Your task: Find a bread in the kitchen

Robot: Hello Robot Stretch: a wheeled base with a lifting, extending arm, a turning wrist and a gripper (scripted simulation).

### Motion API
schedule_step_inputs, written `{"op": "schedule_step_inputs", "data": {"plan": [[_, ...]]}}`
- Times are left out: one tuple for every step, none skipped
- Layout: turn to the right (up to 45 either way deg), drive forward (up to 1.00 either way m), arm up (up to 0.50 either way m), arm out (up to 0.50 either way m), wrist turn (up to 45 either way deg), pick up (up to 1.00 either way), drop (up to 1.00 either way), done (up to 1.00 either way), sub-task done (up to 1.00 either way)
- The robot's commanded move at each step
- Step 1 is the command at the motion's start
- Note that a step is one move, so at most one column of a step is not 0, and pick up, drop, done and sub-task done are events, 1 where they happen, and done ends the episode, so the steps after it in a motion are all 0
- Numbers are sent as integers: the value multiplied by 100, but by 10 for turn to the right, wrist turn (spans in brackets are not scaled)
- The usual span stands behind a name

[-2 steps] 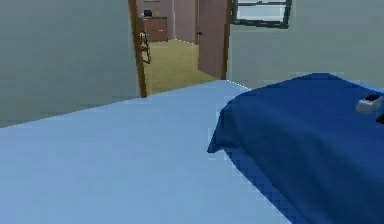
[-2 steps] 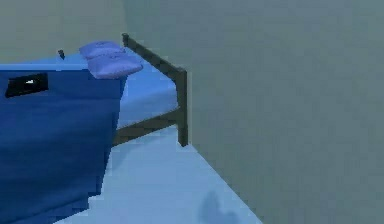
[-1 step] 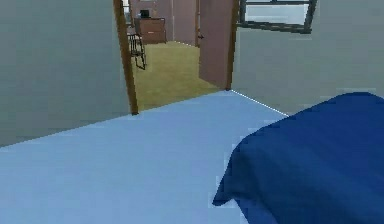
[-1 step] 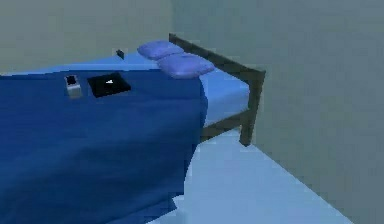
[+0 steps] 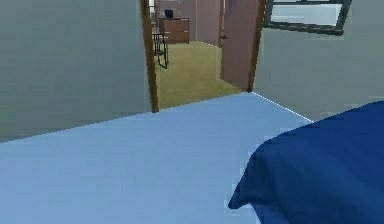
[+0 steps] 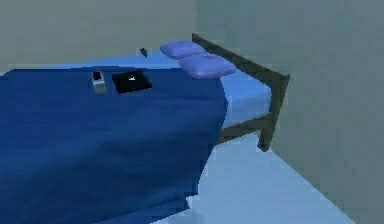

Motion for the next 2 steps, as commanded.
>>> {"op": "schedule_step_inputs", "data": {"plan": [[0,100,0,0,0,0,0,0,0],[-30,0,0,0,0,0,0,0,0]]}}
